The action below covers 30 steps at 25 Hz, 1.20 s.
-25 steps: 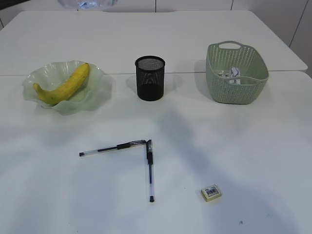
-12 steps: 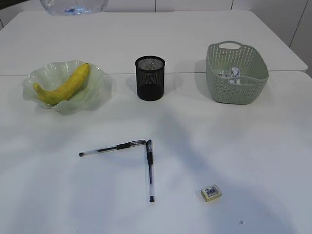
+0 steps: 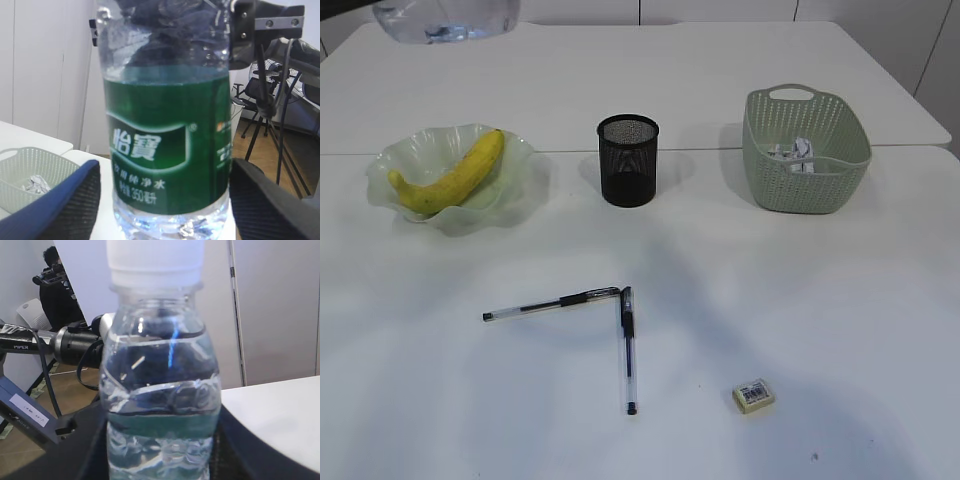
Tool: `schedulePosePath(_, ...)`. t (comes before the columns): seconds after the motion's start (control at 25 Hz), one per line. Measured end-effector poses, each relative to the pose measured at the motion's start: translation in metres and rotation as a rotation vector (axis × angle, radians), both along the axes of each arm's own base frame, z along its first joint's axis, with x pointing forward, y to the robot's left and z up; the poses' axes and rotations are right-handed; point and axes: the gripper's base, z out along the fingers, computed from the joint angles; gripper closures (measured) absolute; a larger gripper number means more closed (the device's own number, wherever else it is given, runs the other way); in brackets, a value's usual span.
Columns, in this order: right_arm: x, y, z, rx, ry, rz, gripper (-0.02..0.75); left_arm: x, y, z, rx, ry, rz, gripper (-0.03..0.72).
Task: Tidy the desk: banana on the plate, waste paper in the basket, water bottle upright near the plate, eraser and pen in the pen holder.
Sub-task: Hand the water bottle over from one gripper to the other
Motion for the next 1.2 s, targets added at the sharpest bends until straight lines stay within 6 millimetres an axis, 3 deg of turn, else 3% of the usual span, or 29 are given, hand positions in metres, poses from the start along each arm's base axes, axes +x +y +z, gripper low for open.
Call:
schedulePosePath(0.4,-0.001,0.001,0.000,0.000,0.002,0.003,0.388,0.002,0.000,0.017,-0.009,-0.037,-0.005,0.127)
schedulePosePath(1.2,-0.001,0.002,0.000,0.000,0.010,0.004,0.388,0.002,0.000,0.018,-0.014,-0.032,-0.011,0.122)
